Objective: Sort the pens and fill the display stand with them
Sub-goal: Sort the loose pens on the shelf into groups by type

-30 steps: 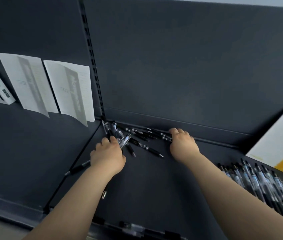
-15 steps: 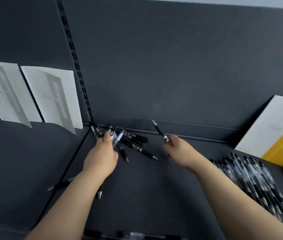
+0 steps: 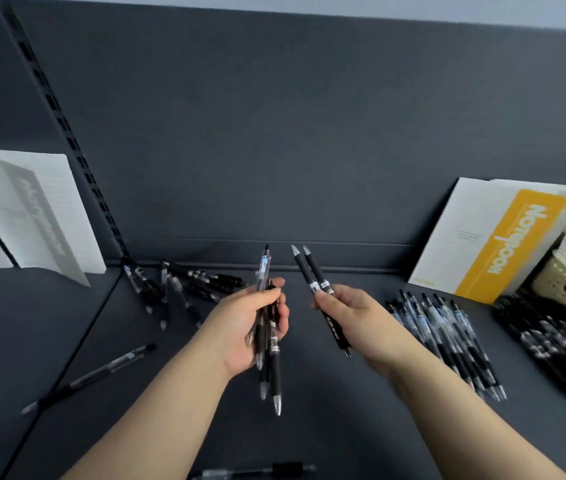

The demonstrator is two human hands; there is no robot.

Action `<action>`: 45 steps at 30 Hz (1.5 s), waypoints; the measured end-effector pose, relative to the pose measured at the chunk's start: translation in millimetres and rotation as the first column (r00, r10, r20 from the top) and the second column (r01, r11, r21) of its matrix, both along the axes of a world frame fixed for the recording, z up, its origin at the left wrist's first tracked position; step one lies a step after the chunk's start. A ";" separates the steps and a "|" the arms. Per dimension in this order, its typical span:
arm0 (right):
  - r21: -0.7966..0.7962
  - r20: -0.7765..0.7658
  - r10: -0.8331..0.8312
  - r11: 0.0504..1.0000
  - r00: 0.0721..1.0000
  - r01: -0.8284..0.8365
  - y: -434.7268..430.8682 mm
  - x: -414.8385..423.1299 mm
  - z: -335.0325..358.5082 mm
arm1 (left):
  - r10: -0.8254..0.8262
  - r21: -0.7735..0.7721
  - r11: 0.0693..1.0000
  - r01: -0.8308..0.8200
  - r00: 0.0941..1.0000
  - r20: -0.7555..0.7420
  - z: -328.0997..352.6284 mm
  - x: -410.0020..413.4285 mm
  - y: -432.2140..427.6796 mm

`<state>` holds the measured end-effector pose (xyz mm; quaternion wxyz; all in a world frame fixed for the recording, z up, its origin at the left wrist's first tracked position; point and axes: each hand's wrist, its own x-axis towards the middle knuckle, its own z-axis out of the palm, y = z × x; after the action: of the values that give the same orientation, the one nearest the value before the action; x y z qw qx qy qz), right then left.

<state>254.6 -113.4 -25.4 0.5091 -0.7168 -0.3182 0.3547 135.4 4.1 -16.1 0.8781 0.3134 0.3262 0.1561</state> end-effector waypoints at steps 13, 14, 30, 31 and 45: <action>-0.011 0.880 0.028 0.999 0.473 -0.038 -91.1 43.4 -0.8 | -0.307 -0.092 0.947 0.307 0.952 0.011 14.4 59.2 -83.0; -0.004 0.912 0.007 1.000 0.410 -0.009 -98.8 46.5 0.6 | -0.314 -0.086 0.946 0.314 0.949 0.011 15.2 63.6 -89.1; -0.163 0.839 0.041 0.971 0.543 0.178 -230.1 132.8 16.1 | -0.327 -0.029 0.945 0.326 0.945 -0.028 12.3 127.0 -179.6; -0.188 0.848 0.067 0.965 0.526 0.180 -235.4 142.3 15.4 | -0.323 -0.025 0.946 0.322 0.946 -0.029 12.7 129.2 -183.9; -0.587 0.798 0.480 0.754 0.365 0.294 -248.1 212.0 -7.2 | -0.238 -0.027 0.971 0.237 0.970 -0.044 9.1 142.4 -206.6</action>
<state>466.7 -361.5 -32.5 -0.0656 -0.8927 -0.4458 0.0059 277.8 -202.6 -7.0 0.8858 0.3444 0.3086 0.0392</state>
